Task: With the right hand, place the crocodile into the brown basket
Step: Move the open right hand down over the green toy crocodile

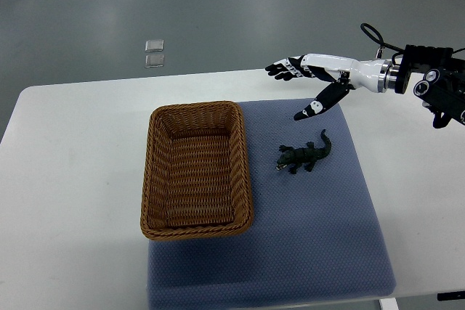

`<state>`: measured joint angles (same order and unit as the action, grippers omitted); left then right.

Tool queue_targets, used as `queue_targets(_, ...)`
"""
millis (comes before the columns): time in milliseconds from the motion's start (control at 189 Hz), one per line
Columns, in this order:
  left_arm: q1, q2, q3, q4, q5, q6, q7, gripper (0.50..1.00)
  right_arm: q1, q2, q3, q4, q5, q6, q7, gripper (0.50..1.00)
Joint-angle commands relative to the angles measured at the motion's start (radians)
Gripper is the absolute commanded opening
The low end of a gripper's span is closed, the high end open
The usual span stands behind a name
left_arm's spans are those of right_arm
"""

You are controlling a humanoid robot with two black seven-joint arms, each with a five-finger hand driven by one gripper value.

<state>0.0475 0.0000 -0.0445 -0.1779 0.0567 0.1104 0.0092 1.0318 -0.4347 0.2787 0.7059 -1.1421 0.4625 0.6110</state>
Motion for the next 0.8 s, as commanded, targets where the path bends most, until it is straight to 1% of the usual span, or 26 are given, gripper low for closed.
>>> queue_targets(0,0.0,0.0,0.0,0.0,0.0,0.0,0.0,1.0,-0.001,-0.001,-0.006,0.012,-0.117,-0.022,0.0,0.928)
queue_targets(95,0.0,0.0,0.0,0.0,0.0,0.0,0.0,1.0,-0.001,-0.003,-0.03,0.015,-0.235,-0.073,0.0,0.928)
queue_targets(164,0.0,0.0,0.0,0.0,0.0,0.0,0.0,1.0,0.005,-0.004,-0.079,0.015,-0.292,-0.134,0.0,0.928)
queue_targets(206,0.0,0.0,0.0,0.0,0.0,0.0,0.0,1.0,0.008,-0.009,-0.108,0.015,-0.306,-0.16,0.0,0.928)
queue_targets(397,0.0,0.0,0.0,0.0,0.0,0.0,0.0,1.0,0.062,-0.026,-0.305,0.018,-0.35,-0.329,0.0,0.926)
queue_targets(465,0.0,0.0,0.0,0.0,0.0,0.0,0.0,1.0,0.091,-0.026,-0.36,0.018,-0.35,-0.366,0.0,0.924)
queue_targets(635,0.0,0.0,0.0,0.0,0.0,0.0,0.0,1.0,0.14,-0.041,-0.421,0.038,-0.346,-0.366,0.0,0.924)
queue_targets(682,0.0,0.0,0.0,0.0,0.0,0.0,0.0,1.0,0.145,-0.053,-0.424,0.066,-0.344,-0.355,0.0,0.924)
queue_targets(793,0.0,0.0,0.0,0.0,0.0,0.0,0.0,1.0,0.151,-0.111,-0.42,0.168,-0.343,-0.318,0.0,0.924)
